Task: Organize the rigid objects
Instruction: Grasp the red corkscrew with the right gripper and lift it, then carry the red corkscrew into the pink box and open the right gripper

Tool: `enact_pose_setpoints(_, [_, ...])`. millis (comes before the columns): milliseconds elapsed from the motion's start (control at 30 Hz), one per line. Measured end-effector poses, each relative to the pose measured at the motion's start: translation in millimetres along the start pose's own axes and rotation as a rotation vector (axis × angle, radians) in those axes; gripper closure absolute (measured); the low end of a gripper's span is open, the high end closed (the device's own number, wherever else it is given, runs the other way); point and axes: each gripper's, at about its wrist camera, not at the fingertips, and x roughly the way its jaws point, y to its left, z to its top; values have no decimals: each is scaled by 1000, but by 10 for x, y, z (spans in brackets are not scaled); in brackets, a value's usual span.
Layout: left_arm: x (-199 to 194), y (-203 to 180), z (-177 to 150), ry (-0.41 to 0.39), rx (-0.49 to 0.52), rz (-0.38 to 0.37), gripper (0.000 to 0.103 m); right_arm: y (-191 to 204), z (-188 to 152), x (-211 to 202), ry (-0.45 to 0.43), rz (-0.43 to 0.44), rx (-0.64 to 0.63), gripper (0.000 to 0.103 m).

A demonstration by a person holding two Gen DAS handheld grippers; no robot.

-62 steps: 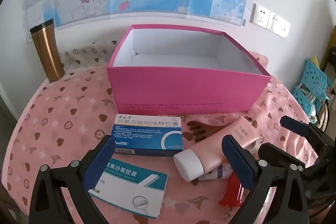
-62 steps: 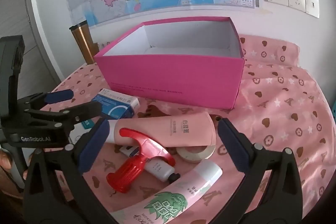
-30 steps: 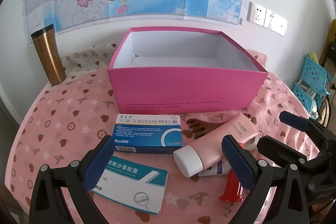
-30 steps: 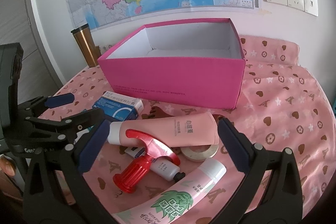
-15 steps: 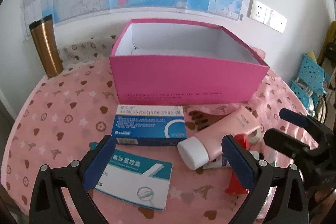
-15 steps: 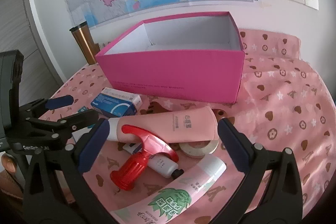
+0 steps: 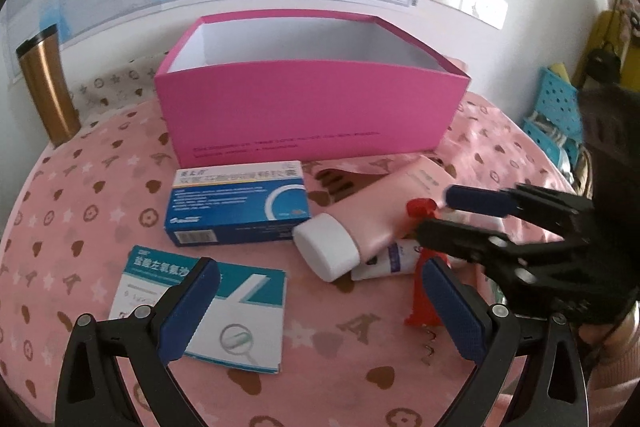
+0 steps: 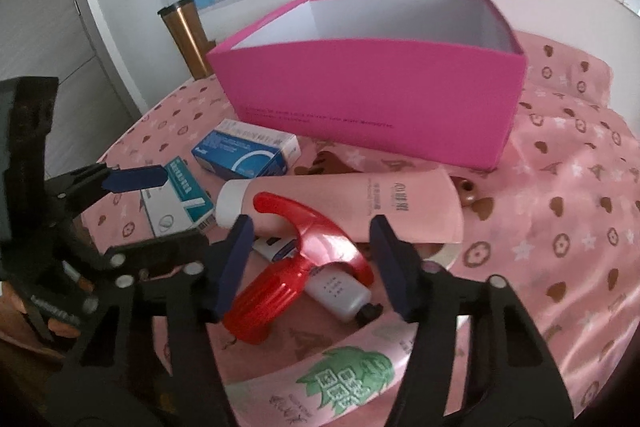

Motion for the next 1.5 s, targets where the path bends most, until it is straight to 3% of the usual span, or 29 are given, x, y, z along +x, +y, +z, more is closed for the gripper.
enact_pose_setpoints(100, [22,-27,-16,11,13,-7,0,-9,21,88,19,-6,-21,52])
enact_pose_setpoints(167, [43,-9,-23,20,11,-12,0,-4,20,102,17,-17,-40,67])
enact_pose_setpoints(533, [127,-65,-60,56,20,-128,7,-142,15,4,-17,-11,3,75])
enact_pose_setpoints(700, [156,-154,-78,80,38,-190,26,-149,12,-89,-41,-7,22,75])
enact_pose_setpoints(833, [174,-223,-59,93,48,-242,58,-158,32,-210,-77,-9,31,75])
enact_pose_setpoints(1033, [138,-292,-1,92,50,-306,70,-146,92,-358,-114,-14,26,75])
enact_pose_setpoints(1267, [60,-342,294,48,72,-319,71,-129,297,-527,-172,-24,2,75])
enact_pose_setpoints(1500, [16,-327,791,-25,115,-270,71,-222,653,-649,-239,-53,-19,76])
